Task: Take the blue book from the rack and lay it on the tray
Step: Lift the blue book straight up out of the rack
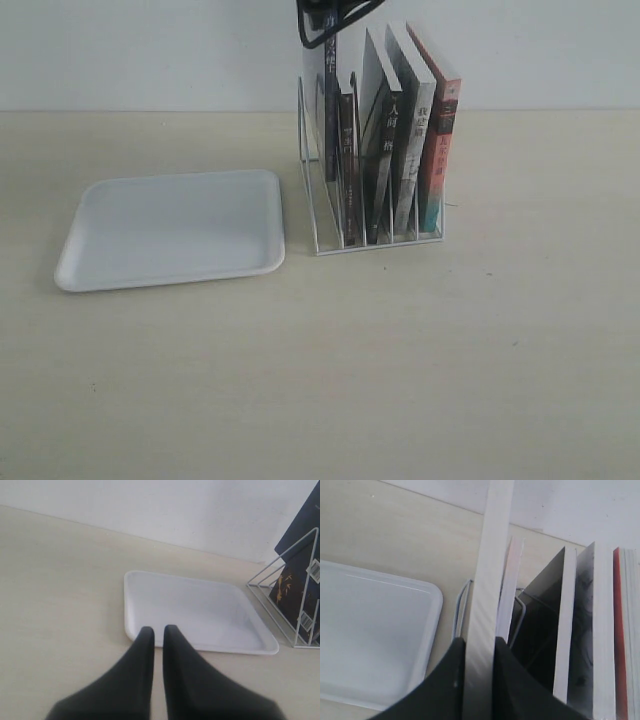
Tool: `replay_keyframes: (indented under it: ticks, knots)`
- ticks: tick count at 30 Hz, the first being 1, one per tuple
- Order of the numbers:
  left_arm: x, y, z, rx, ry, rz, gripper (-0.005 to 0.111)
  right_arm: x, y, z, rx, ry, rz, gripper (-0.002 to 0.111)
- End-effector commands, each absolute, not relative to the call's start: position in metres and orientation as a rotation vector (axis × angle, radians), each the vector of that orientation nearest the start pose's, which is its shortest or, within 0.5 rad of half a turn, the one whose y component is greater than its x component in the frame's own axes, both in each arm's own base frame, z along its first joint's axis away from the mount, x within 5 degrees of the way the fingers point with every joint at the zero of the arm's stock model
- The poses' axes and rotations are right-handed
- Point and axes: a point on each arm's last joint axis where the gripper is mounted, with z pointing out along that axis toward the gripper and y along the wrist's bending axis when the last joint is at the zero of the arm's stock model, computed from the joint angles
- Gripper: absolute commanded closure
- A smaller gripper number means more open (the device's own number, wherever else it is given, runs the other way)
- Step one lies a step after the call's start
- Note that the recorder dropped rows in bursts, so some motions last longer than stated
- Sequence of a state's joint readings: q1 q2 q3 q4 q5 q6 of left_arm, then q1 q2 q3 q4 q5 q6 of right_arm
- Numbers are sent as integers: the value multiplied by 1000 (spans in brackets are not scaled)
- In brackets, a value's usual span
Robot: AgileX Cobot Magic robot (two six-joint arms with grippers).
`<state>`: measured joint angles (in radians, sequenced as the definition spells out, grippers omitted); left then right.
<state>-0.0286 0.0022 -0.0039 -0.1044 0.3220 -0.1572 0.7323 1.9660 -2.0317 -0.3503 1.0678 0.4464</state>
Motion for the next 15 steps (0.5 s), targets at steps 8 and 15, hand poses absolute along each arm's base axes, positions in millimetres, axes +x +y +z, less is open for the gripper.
replay_keyframes:
  ticks: [8,15]
  knots:
    - [54,-5,185,-183,1791,-242,101,348,272,371,-484,2314,54,109]
    - [54,-5,185,-183,1791,-242,101,333,258,407,-456,2231,104,109]
